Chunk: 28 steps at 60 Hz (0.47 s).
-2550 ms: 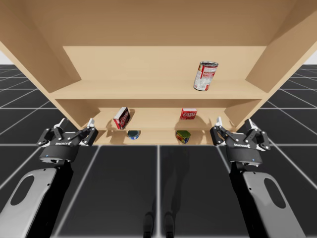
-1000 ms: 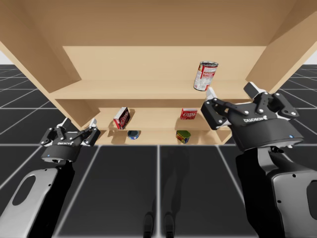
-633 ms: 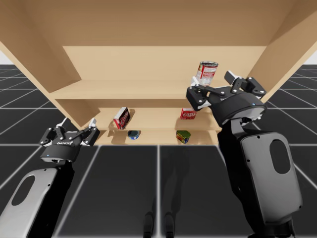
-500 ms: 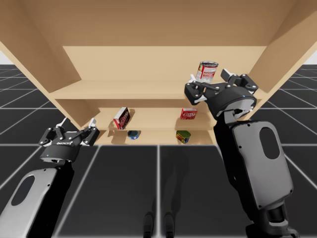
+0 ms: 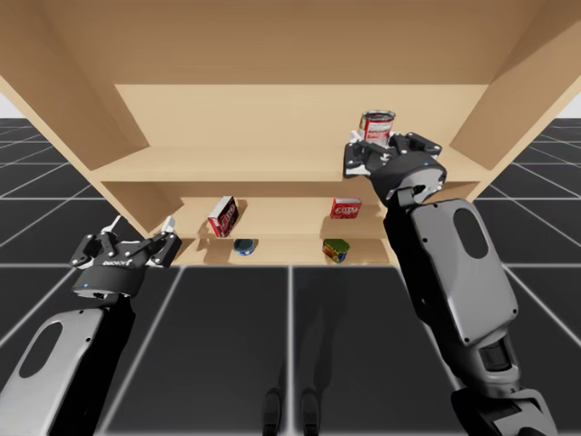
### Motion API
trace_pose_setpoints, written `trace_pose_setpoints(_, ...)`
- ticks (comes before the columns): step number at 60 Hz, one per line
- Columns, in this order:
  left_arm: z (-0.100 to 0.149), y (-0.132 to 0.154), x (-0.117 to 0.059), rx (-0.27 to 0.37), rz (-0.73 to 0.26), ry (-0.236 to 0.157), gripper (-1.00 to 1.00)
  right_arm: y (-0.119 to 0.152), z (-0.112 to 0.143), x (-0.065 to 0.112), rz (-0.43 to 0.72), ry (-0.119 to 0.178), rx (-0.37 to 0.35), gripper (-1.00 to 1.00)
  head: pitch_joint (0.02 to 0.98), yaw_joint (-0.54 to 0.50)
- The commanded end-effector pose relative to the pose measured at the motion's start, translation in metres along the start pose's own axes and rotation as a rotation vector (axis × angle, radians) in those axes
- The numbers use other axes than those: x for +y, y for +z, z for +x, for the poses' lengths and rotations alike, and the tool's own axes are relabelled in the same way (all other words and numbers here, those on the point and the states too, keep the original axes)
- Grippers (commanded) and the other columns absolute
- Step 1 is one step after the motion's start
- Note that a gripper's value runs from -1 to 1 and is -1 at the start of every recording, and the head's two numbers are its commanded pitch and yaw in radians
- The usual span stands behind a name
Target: Retrieve the soup can from the shelves.
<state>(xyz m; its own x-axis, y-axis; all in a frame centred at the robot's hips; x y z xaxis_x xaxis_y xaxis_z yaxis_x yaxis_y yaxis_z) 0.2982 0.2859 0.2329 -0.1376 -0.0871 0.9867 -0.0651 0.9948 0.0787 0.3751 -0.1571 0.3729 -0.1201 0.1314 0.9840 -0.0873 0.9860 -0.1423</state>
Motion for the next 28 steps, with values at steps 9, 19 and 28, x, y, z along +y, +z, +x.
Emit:
trace_pose_setpoints(9,0.001,0.0,0.0,-0.006,0.0,0.001,-1.0,0.035,0.013,-0.01,-0.083,0.013,-0.075,1.0,0.27,-0.23)
trace_pose_setpoints(19,0.001,0.001,0.0,-0.006,-0.01,0.015,-1.0,0.071,0.021,-0.01,-0.095,0.071,-0.123,1.0,0.266,-0.23)
trace_pose_setpoints(28,0.003,0.002,-0.001,-0.01,-0.015,0.022,-1.0,0.103,0.017,-0.01,-0.098,0.128,-0.155,1.0,0.269,-0.23)
